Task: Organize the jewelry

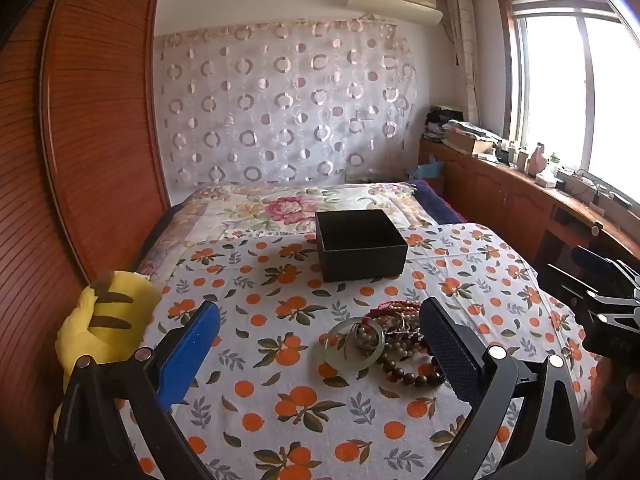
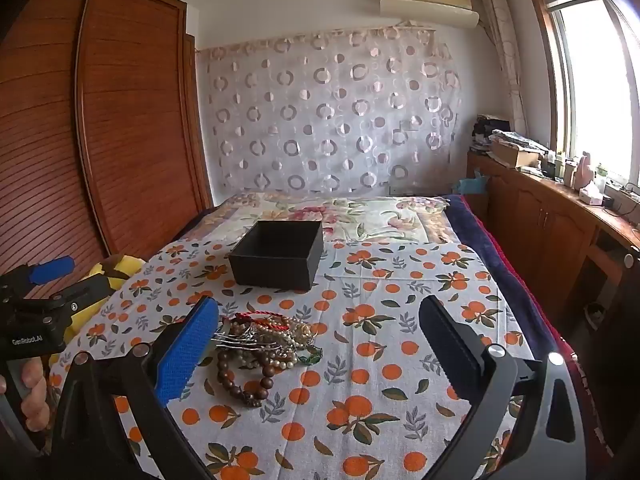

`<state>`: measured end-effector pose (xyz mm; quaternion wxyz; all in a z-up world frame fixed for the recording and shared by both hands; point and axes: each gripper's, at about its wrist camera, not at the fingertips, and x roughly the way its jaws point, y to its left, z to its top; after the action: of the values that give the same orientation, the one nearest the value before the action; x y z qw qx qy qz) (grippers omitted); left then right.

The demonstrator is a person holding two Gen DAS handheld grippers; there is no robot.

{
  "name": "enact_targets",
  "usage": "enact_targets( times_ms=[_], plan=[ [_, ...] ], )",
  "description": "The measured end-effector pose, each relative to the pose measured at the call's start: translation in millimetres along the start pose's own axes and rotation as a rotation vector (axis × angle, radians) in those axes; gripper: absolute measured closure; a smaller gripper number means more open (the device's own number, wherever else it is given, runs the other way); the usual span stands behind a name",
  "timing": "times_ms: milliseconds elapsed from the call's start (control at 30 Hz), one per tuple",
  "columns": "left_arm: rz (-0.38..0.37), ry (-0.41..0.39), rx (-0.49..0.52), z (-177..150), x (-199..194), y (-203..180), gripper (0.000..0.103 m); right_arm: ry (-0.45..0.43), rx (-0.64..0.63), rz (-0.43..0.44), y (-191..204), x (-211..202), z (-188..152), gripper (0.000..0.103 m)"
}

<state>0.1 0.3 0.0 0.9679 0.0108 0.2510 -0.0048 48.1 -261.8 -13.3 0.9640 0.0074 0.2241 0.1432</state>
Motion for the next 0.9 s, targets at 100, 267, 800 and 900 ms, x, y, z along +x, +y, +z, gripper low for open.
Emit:
enact_targets(
  times_ms=[100,267,800,900],
  plan=[
    [0.001,-0.004,-0.003,0.1,-0.7,0.2,0.006,0.002,0.002,0.002,-0.1,-0.1,0.0,0.002],
    [0.007,-0.011,-0.002,0.5,-1.8,0.0,0.006,0.003,0.006,0.005,-0.7,-0.1,0.1,0.002],
    [-0.006,-0.008,-0.002,0.0,0.0,0.2,0.006,-0.002,0.008,0.006,-1.1,-1.2,1.0,0.002],
    [-0.006,-0.009,-0.002,0.0,-0.2,0.1,0.006,-0.002,0.007,0.006,-1.0,-1.0,1.1,0.002]
  ],
)
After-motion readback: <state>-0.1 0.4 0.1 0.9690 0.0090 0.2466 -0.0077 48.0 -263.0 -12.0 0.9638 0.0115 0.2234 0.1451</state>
